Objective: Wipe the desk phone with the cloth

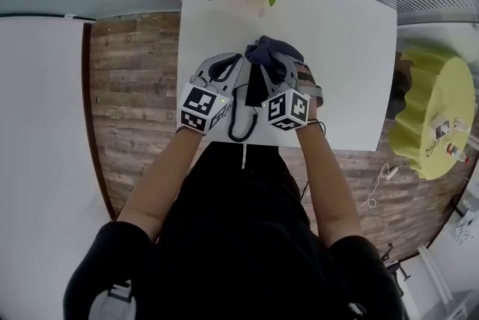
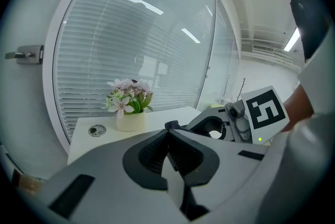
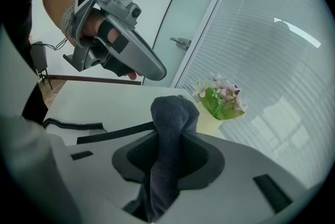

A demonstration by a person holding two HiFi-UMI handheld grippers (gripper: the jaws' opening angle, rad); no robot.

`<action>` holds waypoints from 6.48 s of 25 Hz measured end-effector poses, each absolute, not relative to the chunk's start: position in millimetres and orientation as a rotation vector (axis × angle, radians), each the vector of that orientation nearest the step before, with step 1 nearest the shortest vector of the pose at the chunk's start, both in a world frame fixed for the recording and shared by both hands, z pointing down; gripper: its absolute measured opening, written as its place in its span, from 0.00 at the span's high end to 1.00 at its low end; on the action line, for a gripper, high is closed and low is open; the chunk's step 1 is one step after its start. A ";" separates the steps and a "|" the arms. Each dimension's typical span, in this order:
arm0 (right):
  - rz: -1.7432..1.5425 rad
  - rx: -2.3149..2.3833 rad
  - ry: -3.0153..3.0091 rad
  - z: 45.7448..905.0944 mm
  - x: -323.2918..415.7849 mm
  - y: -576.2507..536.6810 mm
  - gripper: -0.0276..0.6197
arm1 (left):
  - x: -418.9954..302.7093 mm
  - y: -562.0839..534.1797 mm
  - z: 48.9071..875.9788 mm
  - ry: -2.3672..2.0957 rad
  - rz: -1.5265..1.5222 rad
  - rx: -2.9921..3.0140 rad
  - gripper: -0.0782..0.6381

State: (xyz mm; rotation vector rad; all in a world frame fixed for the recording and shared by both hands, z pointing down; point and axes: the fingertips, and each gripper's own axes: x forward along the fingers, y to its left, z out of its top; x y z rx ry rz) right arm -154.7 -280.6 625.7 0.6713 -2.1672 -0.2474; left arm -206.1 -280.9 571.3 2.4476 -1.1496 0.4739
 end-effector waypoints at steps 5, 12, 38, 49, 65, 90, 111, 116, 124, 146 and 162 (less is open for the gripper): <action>-0.231 0.671 -2.166 631.2 -156.2 -270.7 0.79 | -205.6 -275.8 573.3 -1.144 0.470 2.447 0.88; -0.206 0.649 -2.162 640.3 -157.2 -253.0 0.79 | -205.8 -262.4 581.0 -1.140 0.488 2.439 0.88; -0.106 0.501 -2.150 683.8 -164.4 -158.4 0.79 | -185.0 -189.9 636.0 -1.002 0.631 2.403 0.88; -0.066 0.426 -2.158 696.1 -166.7 -128.8 0.79 | -181.0 -163.9 657.0 -0.953 0.707 2.385 0.88; 0.007 0.413 -2.173 670.7 -160.2 -116.8 0.79 | -187.8 -165.6 619.6 -0.983 0.701 2.422 0.88; -0.126 0.801 -2.096 572.3 -92.2 -267.6 0.79 | -151.6 -277.2 530.0 -1.022 0.554 2.614 0.88; -0.114 0.781 -2.041 633.7 -81.9 -285.2 0.79 | -139.2 -288.1 584.8 -1.003 0.620 2.522 0.88; -0.103 0.748 -2.042 642.4 -81.8 -267.9 0.79 | -138.3 -279.5 590.1 -0.997 0.612 2.506 0.88; -0.055 0.721 -2.046 656.2 -81.0 -240.0 0.79 | -138.9 -259.5 600.0 -0.999 0.632 2.491 0.88; -0.016 0.492 -1.981 700.1 -82.5 -140.9 0.79 | -129.8 -205.8 627.8 -0.952 0.681 2.448 0.88; 0.132 0.502 -2.033 688.7 -83.6 -112.5 0.79 | -135.9 -177.3 604.7 -0.914 0.661 2.481 0.88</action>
